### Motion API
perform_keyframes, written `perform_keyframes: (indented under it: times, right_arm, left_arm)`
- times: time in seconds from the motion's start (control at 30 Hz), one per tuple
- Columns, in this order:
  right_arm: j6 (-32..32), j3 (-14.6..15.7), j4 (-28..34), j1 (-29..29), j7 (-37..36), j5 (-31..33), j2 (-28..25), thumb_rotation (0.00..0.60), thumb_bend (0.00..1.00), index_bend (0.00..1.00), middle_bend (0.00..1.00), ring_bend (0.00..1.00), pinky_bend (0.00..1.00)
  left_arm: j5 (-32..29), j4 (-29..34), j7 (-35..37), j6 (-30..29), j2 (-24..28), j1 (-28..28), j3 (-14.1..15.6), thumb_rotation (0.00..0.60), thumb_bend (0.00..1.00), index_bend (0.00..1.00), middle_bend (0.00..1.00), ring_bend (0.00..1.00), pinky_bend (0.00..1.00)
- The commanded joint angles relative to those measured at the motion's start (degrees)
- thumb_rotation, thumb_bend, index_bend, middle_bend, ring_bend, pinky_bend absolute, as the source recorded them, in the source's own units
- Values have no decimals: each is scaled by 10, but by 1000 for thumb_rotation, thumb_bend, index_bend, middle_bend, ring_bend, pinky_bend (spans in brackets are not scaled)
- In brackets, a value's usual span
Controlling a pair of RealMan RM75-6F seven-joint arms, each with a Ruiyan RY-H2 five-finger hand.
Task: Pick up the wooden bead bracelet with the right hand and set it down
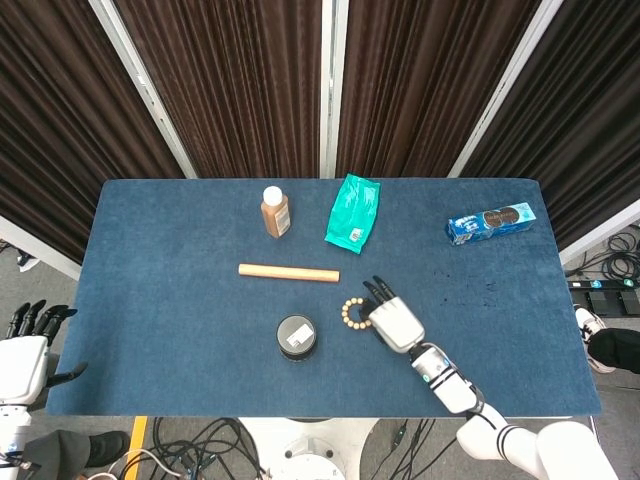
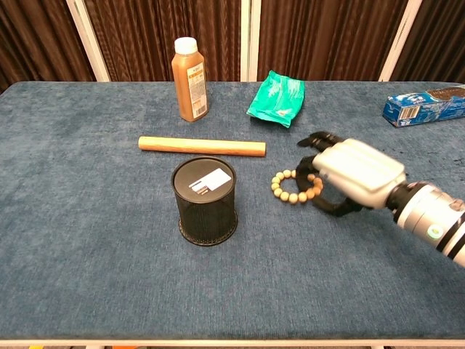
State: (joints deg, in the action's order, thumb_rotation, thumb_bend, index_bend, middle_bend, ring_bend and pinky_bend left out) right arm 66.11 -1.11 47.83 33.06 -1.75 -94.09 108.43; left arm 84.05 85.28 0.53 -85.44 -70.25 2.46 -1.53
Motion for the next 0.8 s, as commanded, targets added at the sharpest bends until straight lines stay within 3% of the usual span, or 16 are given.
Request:
perform_keyframes:
  times: [0.03, 0.17, 0.3, 0.43, 0.6, 0.8]
  right_arm:
    - [-30, -59, 120, -21, -167, 95, -64, 600, 402, 682, 407, 88, 0]
    - [-158, -114, 298, -32, -353, 216, -181, 600, 408, 687, 416, 94, 0]
    - [-274, -147, 398, -40, -515, 273, -279, 600, 419, 687, 424, 94, 0]
    - [-363, -173, 454, -61, -671, 271, -342, 600, 421, 687, 433, 94, 0]
    - [-476, -223, 502, -95, -859, 243, -378, 600, 420, 667, 442, 94, 0]
    - [-531, -269, 526, -133, -947, 164, -378, 600, 421, 616, 442, 95, 0]
  left_arm:
    - [1, -1, 1, 1, 0, 1, 0, 600, 7, 229, 169, 51, 35]
    - [5, 1, -2, 4, 0, 5, -1, 600, 8, 229, 169, 51, 35]
    - [7, 5, -6, 7, 2, 9, -2, 600, 7, 229, 169, 50, 35]
    - [8, 9, -8, 12, 3, 14, -3, 600, 8, 229, 169, 51, 35]
    - [8, 12, -10, 19, 5, 18, -3, 600, 8, 229, 169, 51, 35]
    - [8, 14, -10, 22, 8, 20, -2, 600, 8, 229, 169, 51, 35]
